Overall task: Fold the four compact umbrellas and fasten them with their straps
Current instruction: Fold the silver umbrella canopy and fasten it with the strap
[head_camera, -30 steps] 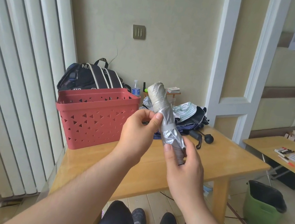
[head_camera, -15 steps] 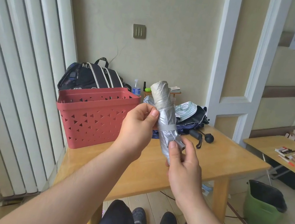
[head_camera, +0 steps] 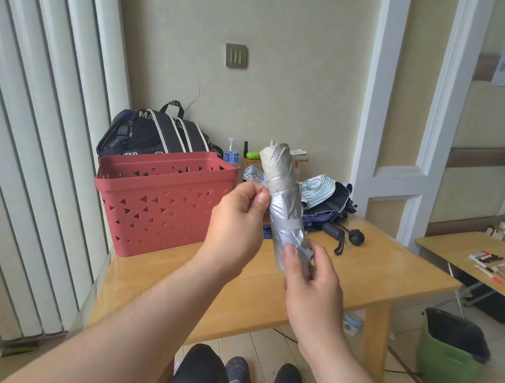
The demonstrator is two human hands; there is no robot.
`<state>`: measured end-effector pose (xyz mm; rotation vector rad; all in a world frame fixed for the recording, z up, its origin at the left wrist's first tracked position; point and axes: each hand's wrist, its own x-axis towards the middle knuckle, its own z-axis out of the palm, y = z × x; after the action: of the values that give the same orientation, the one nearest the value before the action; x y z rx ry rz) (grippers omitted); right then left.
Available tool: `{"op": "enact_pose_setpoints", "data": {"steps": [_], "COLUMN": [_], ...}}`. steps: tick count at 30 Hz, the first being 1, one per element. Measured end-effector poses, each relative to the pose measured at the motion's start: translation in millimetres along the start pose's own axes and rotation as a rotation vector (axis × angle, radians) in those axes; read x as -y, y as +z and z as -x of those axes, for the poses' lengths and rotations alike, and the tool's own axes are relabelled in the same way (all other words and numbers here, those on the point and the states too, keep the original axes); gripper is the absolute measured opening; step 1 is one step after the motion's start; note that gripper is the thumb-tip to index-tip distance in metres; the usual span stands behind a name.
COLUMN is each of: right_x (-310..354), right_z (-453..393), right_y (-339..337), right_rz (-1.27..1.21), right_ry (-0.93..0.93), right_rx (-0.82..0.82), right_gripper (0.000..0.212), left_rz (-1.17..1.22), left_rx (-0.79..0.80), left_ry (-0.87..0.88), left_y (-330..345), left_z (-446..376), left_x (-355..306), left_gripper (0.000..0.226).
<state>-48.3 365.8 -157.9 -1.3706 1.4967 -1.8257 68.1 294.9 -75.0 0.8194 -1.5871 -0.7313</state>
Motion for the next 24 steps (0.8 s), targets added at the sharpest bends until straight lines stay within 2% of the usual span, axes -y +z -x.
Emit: {"op": "enact_pose_setpoints", "data": {"steps": [4,11,15,19,24], "right_x": [0.6,4.9,8.7,7.9,5.4], "right_z": [-1.9,-0.2,0.5,3.9,8.4], "right_y": [-0.5,-2.6,-2.2,-2.7,-0.8], "right_rz": [0.045,0.101,0.175,0.245,0.220], "right_ry": [-0.016,-0.021,-0.033,-0.064,-0.129], "right_rx": [-0.065,-0.083,-0.098,-0.113,-0.118], "right_gripper": [0.025,0.015,0.016,0.020,0.033], "left_rz": [0.062,0.024,-0.013,0.127,0.064], "left_rx": [0.006,-0.015,-0.053,-0.020,-0.054], "left_ry": [-0.026,0.010,-0.008,-0.052,0.018], "left_y": [4.6,4.6,5.9,4.6,0.9], "left_z": [7.0,9.0,10.6,8.3,7.9], "left_x": [-1.4,-0.9,2.2,3.8,2.5], "left_gripper": [0.024,0.021,0.021,0.013,0.012]}}
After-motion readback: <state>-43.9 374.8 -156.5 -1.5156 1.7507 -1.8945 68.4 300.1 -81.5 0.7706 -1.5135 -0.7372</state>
